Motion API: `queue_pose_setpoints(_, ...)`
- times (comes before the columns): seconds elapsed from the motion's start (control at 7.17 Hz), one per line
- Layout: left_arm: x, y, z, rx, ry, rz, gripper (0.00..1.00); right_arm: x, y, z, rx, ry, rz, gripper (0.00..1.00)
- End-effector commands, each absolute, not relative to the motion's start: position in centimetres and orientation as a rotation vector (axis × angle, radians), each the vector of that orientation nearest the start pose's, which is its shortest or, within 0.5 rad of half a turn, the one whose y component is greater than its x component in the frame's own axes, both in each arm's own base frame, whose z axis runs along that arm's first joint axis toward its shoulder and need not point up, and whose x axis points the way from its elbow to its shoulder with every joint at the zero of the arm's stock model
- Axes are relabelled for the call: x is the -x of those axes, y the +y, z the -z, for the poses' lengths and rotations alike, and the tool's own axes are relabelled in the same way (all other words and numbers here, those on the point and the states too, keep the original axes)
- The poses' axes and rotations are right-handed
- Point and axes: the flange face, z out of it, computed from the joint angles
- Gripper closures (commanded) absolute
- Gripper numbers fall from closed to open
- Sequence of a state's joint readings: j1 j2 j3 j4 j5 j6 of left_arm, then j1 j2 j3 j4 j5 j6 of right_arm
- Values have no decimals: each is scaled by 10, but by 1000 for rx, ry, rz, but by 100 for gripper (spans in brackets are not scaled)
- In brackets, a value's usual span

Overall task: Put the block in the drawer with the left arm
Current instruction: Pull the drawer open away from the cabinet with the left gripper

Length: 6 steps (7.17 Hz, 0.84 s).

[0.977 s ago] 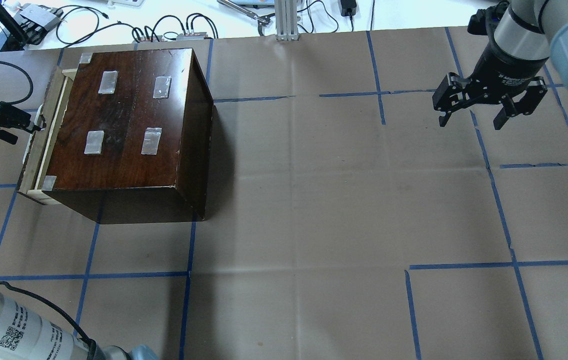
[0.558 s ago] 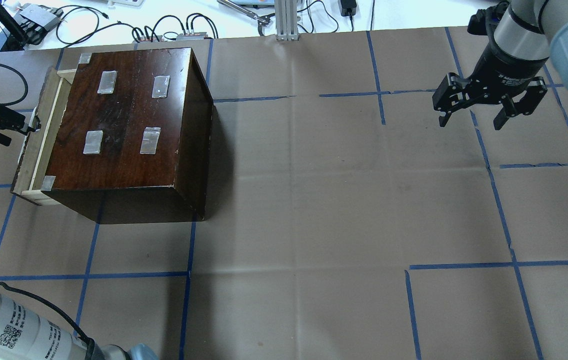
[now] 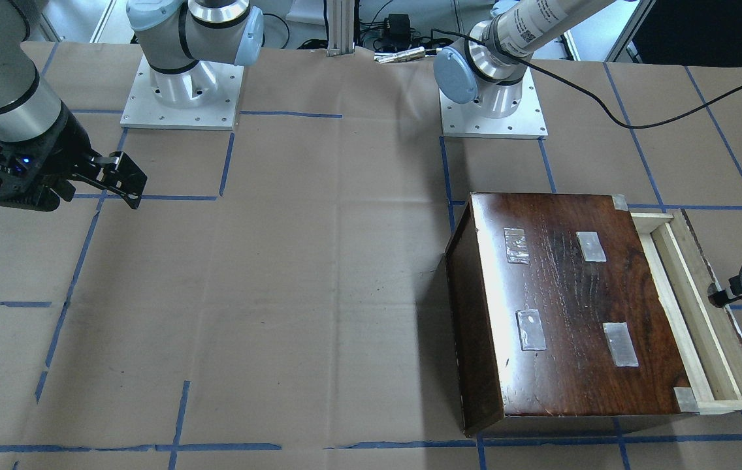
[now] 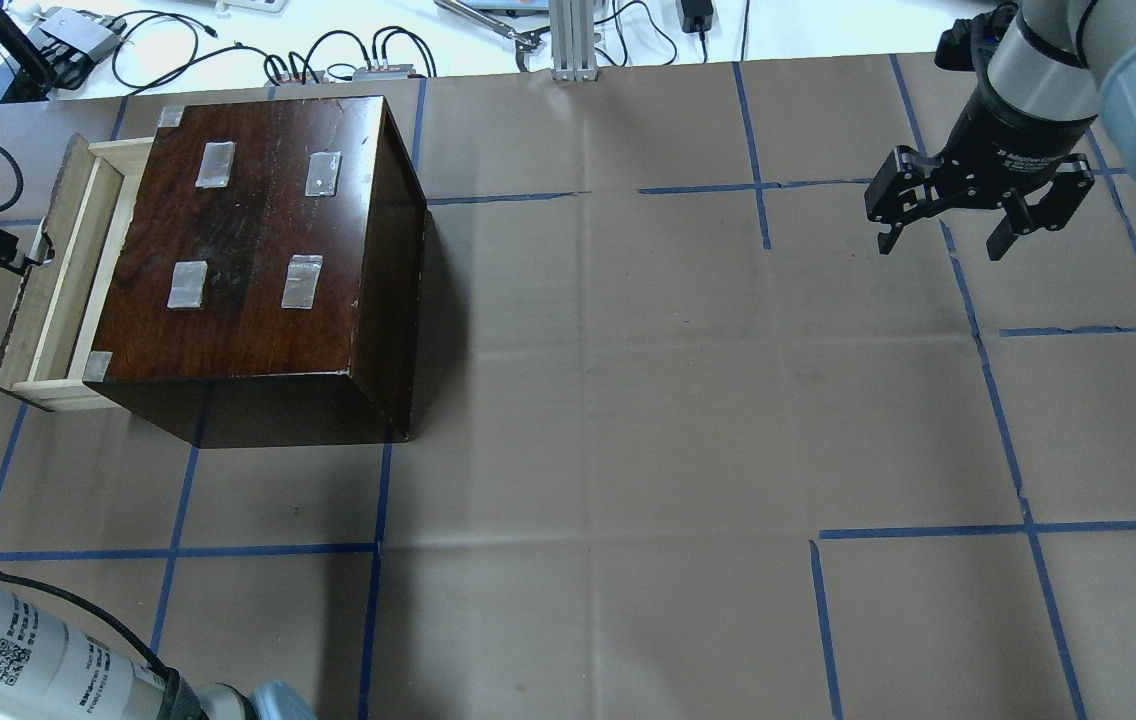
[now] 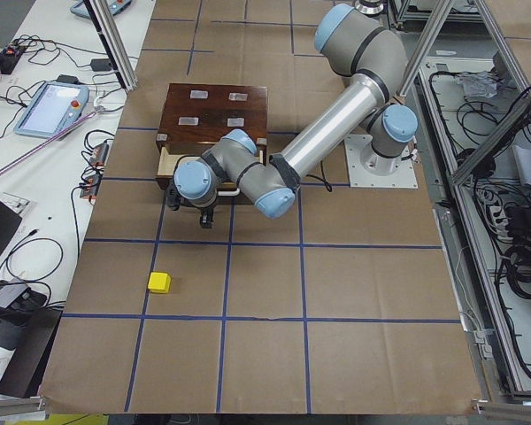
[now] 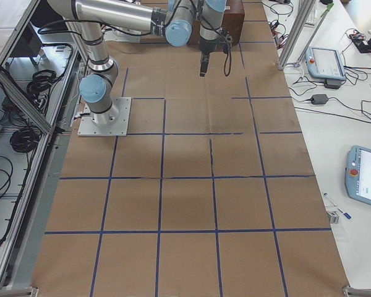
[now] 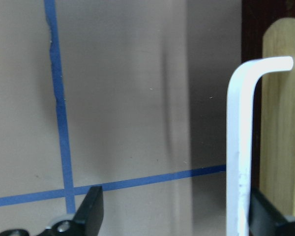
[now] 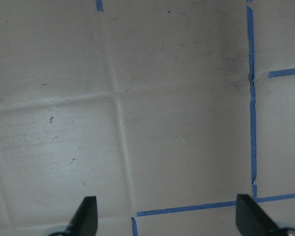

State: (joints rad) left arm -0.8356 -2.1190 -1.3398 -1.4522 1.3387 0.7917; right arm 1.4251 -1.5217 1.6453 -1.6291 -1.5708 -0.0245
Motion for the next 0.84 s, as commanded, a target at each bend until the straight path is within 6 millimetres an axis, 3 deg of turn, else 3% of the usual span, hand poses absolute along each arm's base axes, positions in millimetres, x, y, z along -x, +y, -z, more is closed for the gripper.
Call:
queue_pose_setpoints(0.0, -342, -603, -289, -114, 3402, -14, 2, -59, -517, -433, -190, 3129, -101, 0)
queue_pose_setpoints(0.42, -368, -589, -291, -53, 3398, -2, 2, -59, -517, -432, -190, 3129, -103, 0)
queue_pose_setpoints(0.7, -375, -596, -321, -59, 3362, 52, 1, -59, -517, -433, -190, 3129, -101, 0)
